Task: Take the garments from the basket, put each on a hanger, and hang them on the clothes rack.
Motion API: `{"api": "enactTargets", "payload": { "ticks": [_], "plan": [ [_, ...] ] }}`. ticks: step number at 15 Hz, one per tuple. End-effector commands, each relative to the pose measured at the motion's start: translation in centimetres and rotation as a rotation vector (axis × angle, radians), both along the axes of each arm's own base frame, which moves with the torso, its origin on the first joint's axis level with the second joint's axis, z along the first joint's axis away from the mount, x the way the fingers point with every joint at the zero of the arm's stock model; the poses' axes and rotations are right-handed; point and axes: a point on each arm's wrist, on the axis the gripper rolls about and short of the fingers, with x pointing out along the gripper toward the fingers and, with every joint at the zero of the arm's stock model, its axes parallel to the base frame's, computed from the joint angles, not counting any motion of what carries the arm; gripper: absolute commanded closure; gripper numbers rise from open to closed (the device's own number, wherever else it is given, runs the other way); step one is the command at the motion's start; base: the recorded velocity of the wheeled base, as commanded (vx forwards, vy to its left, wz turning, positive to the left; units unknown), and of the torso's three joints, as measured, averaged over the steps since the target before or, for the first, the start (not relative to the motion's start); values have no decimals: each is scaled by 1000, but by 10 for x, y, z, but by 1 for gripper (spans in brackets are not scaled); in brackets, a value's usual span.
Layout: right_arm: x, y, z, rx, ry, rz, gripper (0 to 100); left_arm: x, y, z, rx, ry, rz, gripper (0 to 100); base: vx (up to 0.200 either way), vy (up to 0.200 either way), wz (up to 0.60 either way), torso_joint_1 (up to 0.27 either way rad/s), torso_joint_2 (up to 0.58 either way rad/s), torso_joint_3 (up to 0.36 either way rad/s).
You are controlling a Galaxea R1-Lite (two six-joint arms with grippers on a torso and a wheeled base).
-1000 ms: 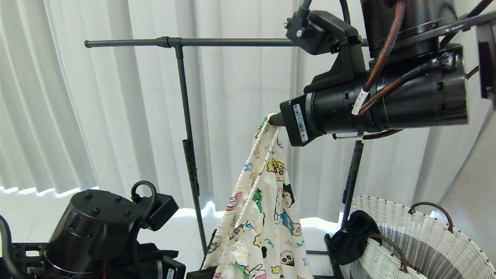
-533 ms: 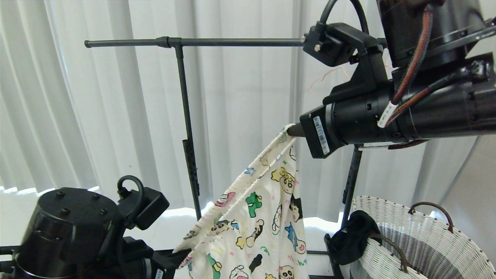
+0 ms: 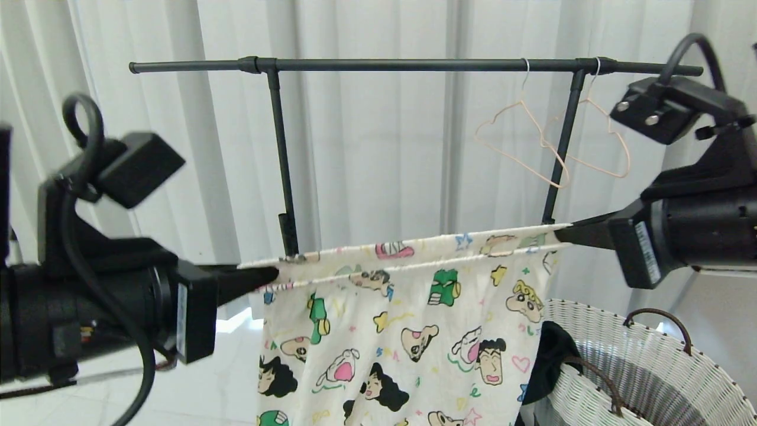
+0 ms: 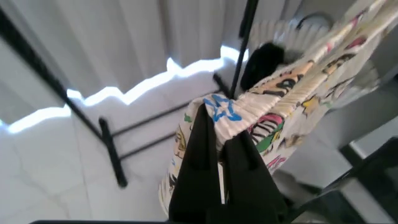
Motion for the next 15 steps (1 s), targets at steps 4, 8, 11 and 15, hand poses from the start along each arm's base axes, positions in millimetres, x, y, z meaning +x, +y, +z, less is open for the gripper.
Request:
{"api": "enactTargets", "payload": {
  "ticks": [4, 8, 11, 15],
  "plan": [
    [-9, -17, 40, 92, -126, -14, 100, 43, -37, 85, -10, -160, -68, 100, 0, 0, 0, 0, 0, 0],
    [-8, -16, 71, 153, -223, -4, 100, 36, -32, 94, 6, -218, -86, 100, 0, 0, 0, 0, 0, 0],
    [-10, -18, 76, 153, -246, 4, 100, 27, -27, 92, 9, -220, -92, 100, 0, 0, 0, 0, 0, 0],
    [-10, -18, 76, 151, -246, 8, 100, 21, -23, 88, 21, -219, -101, 100, 0, 0, 0, 0, 0, 0]
  ]
}}
